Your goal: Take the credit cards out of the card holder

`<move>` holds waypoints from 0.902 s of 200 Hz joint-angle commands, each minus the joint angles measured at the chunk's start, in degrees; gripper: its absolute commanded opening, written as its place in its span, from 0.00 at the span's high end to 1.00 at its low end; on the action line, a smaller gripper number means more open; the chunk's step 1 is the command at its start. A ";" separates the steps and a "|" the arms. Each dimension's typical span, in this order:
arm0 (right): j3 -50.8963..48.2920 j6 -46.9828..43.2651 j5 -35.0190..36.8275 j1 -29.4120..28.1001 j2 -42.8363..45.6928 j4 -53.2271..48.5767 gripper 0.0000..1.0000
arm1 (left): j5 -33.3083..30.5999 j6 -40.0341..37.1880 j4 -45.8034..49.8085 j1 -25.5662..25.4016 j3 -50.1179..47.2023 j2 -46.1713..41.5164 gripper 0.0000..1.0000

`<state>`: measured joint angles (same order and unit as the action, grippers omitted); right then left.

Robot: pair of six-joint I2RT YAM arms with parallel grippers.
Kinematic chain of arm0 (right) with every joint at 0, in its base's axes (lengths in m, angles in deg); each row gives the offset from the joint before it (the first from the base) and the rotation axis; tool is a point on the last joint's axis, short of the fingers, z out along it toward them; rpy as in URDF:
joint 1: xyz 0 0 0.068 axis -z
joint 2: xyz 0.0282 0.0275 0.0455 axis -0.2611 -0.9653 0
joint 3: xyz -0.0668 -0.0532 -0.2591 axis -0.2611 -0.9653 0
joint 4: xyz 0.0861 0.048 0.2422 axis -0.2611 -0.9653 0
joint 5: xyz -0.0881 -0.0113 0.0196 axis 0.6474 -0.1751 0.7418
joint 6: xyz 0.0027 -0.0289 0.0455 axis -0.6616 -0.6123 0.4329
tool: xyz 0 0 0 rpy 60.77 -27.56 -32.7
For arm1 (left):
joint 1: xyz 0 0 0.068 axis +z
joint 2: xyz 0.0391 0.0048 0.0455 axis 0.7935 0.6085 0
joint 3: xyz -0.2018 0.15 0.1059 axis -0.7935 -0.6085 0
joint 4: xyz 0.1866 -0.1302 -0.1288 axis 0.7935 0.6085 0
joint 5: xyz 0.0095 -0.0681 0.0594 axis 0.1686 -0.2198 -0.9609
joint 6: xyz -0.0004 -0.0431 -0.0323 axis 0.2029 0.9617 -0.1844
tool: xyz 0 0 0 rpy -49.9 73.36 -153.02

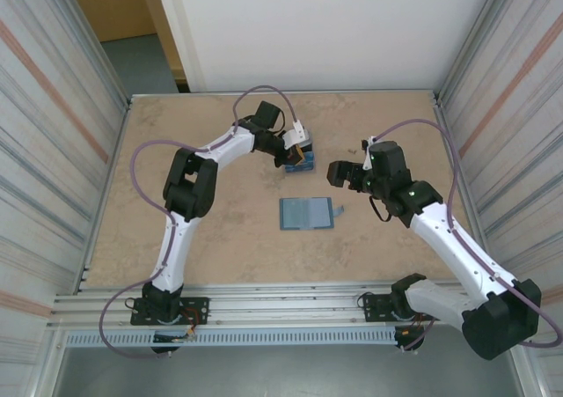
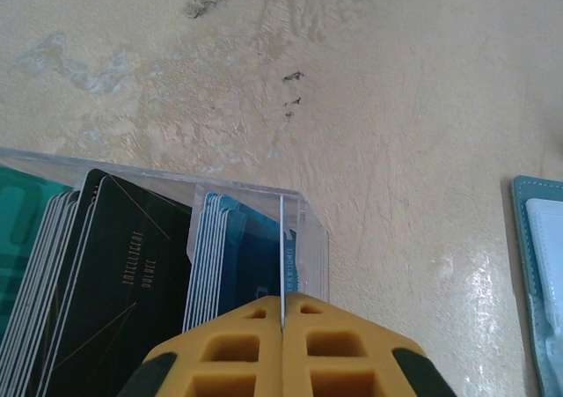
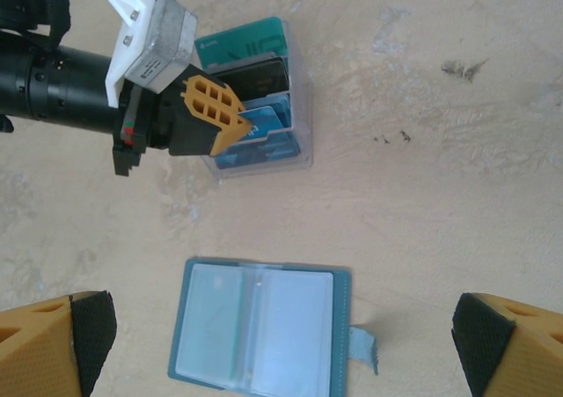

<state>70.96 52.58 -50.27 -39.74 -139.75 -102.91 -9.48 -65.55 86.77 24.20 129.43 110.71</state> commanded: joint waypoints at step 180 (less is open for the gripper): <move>2.64 1.26 -1.52 0.34 -0.20 -1.41 0.01 | 0.41 -0.34 -0.03 0.90 -11.50 -10.30 0.84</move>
<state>71.49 52.58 -51.21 -39.74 -140.43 -103.77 -9.11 -65.73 84.39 24.57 118.40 103.87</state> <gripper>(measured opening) 0.993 0.152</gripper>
